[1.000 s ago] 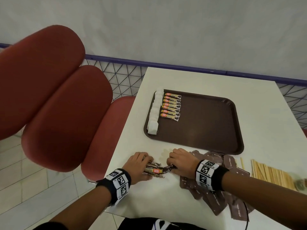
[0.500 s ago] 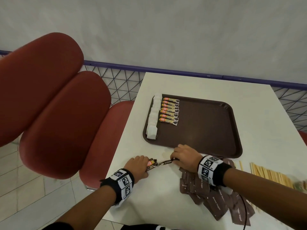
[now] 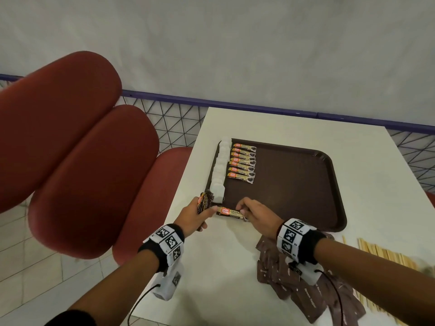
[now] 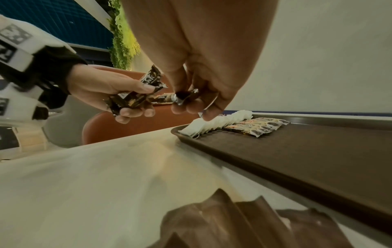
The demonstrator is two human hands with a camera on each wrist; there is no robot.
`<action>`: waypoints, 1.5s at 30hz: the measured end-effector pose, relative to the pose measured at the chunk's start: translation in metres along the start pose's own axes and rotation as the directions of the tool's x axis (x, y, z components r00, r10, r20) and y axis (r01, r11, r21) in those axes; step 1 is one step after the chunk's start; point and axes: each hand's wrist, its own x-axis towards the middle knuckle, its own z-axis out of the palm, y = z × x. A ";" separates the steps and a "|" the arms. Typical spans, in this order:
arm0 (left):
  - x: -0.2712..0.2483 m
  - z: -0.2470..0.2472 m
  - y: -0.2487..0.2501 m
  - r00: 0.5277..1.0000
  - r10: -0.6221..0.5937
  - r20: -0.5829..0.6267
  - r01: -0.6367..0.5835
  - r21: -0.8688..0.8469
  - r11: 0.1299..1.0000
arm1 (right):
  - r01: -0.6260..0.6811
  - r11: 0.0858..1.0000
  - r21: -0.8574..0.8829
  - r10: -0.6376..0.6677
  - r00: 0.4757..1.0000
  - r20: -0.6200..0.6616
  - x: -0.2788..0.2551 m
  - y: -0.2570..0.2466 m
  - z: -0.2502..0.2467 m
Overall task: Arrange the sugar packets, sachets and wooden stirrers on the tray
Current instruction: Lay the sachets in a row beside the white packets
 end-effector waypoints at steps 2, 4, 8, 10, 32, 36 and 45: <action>0.004 0.003 0.002 1.000 0.005 0.001 -0.005 -0.082 0.997 | 0.006 1.000 0.013 -0.006 1.000 -0.005 0.003 -0.002 0.002; 0.008 0.006 0.003 1.000 0.018 -0.011 -0.019 -0.141 0.990 | 0.005 1.000 0.024 -0.005 1.000 -0.004 0.006 -0.001 0.004; 0.015 0.009 0.007 0.998 0.032 -0.054 -0.042 -0.186 0.982 | -0.004 0.999 0.038 0.005 1.000 -0.011 0.011 0.003 0.004; 0.017 0.009 0.009 0.997 0.038 -0.061 -0.049 -0.178 0.983 | 0.004 0.999 0.051 -0.002 0.999 -0.032 0.012 0.003 0.002; 0.033 -0.001 0.005 0.986 -0.050 -0.156 0.002 -0.294 0.956 | -0.004 0.993 -0.120 -0.038 0.938 -0.346 0.029 0.030 -0.024; 0.032 -0.006 0.003 0.991 -0.073 -0.114 0.036 -0.299 0.954 | -0.121 0.988 -0.091 0.079 0.925 -0.371 0.035 0.036 -0.029; 0.033 -0.004 -0.003 0.982 -0.107 -0.156 0.055 -0.304 0.951 | -0.192 0.962 -0.192 0.098 0.905 -0.414 0.039 0.048 -0.037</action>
